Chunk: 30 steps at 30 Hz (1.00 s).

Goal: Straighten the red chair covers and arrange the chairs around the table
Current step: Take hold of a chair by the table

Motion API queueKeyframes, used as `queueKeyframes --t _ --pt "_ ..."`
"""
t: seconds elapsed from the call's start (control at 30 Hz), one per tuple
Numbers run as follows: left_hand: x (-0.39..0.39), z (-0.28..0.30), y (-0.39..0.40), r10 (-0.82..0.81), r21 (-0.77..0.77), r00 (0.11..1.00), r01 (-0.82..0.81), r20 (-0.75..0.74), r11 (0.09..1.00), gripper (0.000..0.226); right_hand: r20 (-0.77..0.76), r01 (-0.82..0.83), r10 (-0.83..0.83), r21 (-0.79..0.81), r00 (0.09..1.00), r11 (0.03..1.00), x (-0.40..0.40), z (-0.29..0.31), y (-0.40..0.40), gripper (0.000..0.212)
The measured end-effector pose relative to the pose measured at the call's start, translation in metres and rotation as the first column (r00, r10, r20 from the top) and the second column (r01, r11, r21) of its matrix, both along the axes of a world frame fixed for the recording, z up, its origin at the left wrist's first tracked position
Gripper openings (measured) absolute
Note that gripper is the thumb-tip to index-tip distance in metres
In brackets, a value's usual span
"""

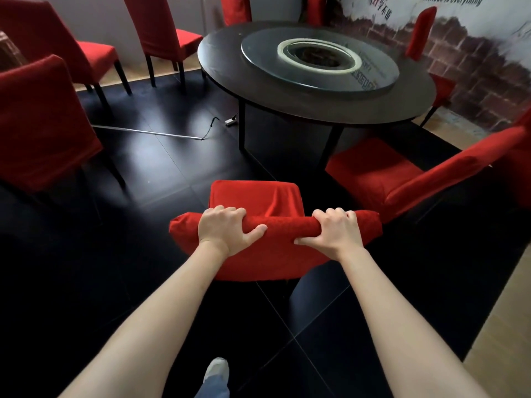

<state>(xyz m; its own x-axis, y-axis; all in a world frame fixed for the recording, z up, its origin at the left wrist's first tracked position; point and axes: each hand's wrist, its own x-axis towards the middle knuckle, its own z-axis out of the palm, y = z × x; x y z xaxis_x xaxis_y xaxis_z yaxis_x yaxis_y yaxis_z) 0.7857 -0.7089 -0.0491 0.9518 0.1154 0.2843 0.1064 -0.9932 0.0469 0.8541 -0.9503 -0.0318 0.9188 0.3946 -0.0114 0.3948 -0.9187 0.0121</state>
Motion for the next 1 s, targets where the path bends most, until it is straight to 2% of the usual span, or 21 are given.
queueKeyframes --t 0.1,0.33,0.47,0.7,1.0 --pt "-0.0003 -0.0006 -0.0003 -0.021 -0.021 1.0 0.021 0.017 1.0 0.073 -0.004 -0.001 0.001 -0.01 1.0 1.0 0.0007 0.0011 -0.0005 0.077" --pt "-0.0015 -0.0011 0.0004 -0.039 -0.035 0.998 0.04 0.042 0.999 0.074 0.001 0.004 -0.004 -0.049 1.0 0.999 0.0001 0.003 0.0012 0.078" --pt "-0.0009 -0.002 0.0023 -0.043 -0.014 0.999 0.043 0.007 0.999 0.069 -0.008 0.01 -0.011 -0.031 1.0 0.999 -0.0006 0.003 0.0023 0.078" --pt "-0.001 -0.0001 0.0054 -0.031 -0.005 0.998 0.031 -0.059 1.0 0.077 -0.034 0.017 -0.018 -0.027 0.999 0.999 -0.0032 0.0054 0.0059 0.076" --pt "0.0038 -0.0022 0.006 -0.006 0.027 0.998 0.008 -0.062 1.0 0.078 -0.029 -0.002 0.001 -0.053 1.0 0.999 0.005 0.0011 0.0047 0.083"
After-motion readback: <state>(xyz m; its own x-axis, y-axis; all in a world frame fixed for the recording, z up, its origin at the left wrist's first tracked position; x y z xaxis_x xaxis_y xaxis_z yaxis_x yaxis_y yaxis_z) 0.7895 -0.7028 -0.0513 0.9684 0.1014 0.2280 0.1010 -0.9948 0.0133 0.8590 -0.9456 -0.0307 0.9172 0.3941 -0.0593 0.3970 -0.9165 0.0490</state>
